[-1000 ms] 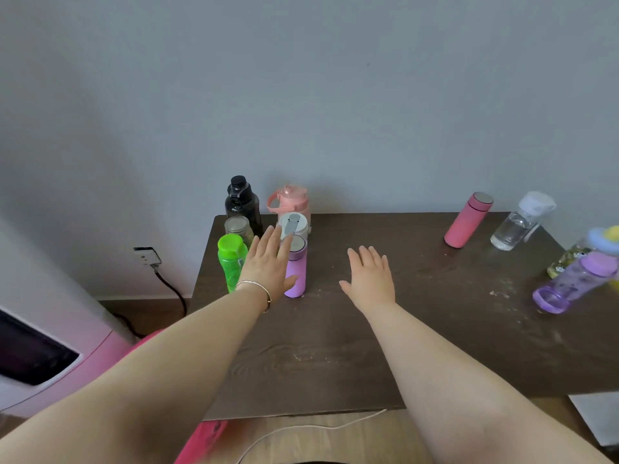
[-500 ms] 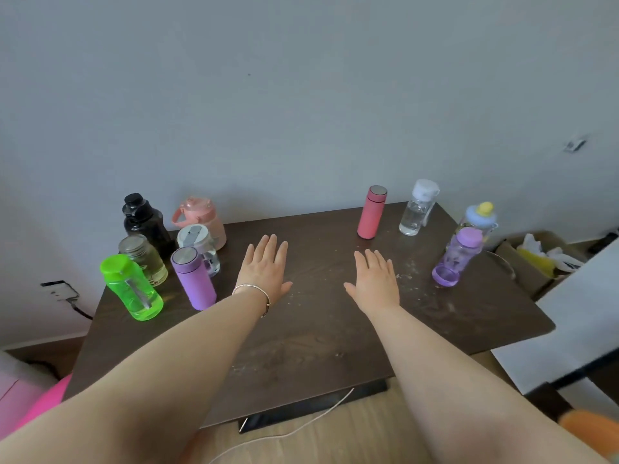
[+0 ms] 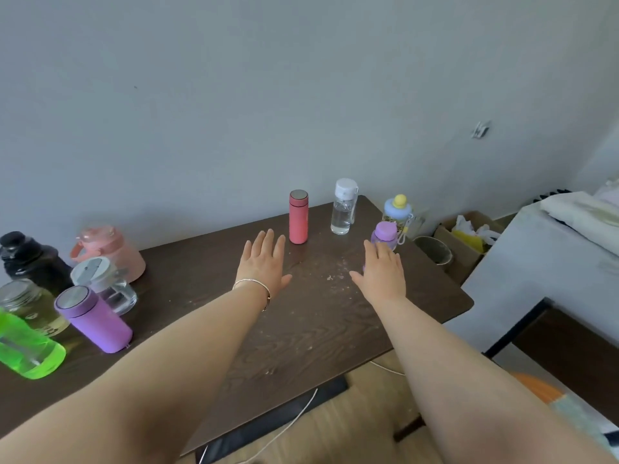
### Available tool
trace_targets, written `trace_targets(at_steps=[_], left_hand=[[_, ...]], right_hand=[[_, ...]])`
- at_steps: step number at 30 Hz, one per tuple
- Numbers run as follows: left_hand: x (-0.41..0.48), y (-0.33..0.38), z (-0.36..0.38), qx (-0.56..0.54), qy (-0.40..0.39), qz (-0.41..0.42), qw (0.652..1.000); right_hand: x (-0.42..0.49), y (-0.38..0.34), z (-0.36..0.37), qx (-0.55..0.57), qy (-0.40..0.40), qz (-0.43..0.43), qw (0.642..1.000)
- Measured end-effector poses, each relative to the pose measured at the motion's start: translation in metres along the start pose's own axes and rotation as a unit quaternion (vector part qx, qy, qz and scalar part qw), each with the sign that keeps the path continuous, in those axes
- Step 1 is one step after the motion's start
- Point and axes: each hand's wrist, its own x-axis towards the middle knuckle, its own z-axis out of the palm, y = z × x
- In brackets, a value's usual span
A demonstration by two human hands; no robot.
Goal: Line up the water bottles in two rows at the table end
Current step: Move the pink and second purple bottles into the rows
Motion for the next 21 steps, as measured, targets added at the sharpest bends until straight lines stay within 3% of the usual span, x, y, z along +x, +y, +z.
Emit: trace_targets(at_steps=[9, 21], left_hand=[[0.076, 0.023, 0.020, -0.043, 0.003, 0.014, 0.999], [0.198, 0.010, 0.061, -0.221, -0.008, -0.080, 0.972]], right_hand=[[0.040, 0.040, 0.013, 0.042, 0.007, 0.073, 0.996], [0.113, 0.047, 0.062, 0.140, 0.013, 0.189, 0.972]])
